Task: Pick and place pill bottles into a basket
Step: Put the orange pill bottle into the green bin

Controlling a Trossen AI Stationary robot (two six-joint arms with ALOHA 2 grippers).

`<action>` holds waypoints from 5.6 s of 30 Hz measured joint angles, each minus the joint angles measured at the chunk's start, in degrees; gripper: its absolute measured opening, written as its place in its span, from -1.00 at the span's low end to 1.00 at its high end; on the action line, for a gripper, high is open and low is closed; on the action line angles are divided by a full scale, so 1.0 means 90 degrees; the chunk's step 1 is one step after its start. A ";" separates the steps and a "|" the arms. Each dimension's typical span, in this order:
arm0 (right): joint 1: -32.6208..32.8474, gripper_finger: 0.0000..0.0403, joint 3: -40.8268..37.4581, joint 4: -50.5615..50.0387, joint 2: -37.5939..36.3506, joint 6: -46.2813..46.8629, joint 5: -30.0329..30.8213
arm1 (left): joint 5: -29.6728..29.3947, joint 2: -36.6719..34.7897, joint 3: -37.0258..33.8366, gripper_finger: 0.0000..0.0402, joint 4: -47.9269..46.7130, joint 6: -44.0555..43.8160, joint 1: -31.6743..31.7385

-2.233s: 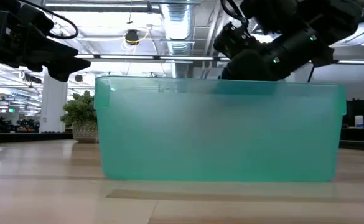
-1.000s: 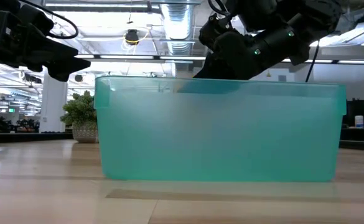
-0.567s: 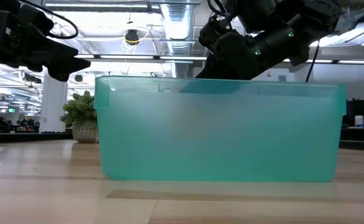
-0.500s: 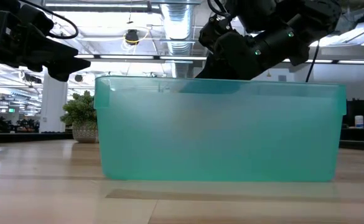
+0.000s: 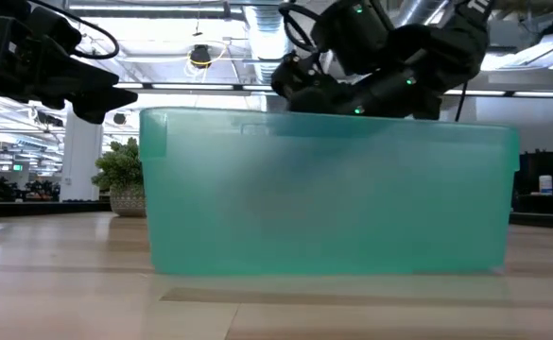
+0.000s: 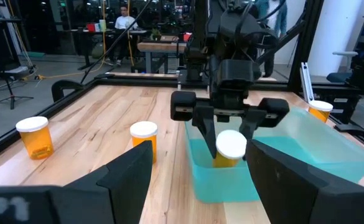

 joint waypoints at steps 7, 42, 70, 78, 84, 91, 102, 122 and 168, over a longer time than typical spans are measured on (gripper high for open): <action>-0.0022 0.05 0.0131 0.0127 0.0078 -0.0080 -0.0046 | -0.0001 0.0000 -0.0001 0.23 -0.0001 0.0000 0.0000; -0.0039 0.24 0.0143 -0.0452 -0.0580 -0.0545 0.0173 | 0.0000 0.0000 0.0000 0.23 0.0000 0.0002 0.0000; 0.1295 0.24 -0.1169 -0.4224 -0.4227 0.1427 0.1075 | -0.0001 -0.0002 -0.0002 0.23 -0.0001 0.0001 -0.0001; 0.2922 0.23 -0.1174 -0.5234 -0.4644 0.2756 0.1664 | 0.0000 -0.0001 -0.0001 0.23 0.0000 0.0000 0.0001; 0.4041 0.23 -0.1171 -0.5365 -0.4589 0.3688 0.2049 | -0.0002 -0.0002 -0.0002 0.23 -0.0001 -0.0001 0.0001; 0.4897 0.23 -0.1168 -0.5209 -0.3913 0.4468 0.2282 | -0.0002 0.0000 -0.0002 0.23 -0.0001 -0.0001 0.0002; 0.5398 0.23 -0.1171 -0.3978 -0.2259 0.4761 0.2472 | 0.0000 -0.0002 -0.0001 0.23 0.0001 0.0000 0.0001; 0.5224 0.24 -0.1169 -0.2182 -0.1469 0.4529 0.2200 | 0.0001 -0.0002 -0.0002 0.23 -0.0001 0.0000 0.0001; 0.4385 -0.07 -0.1166 -0.1487 -0.1476 0.3232 0.1588 | -0.0002 -0.0002 -0.0002 0.23 -0.0001 0.0001 0.0001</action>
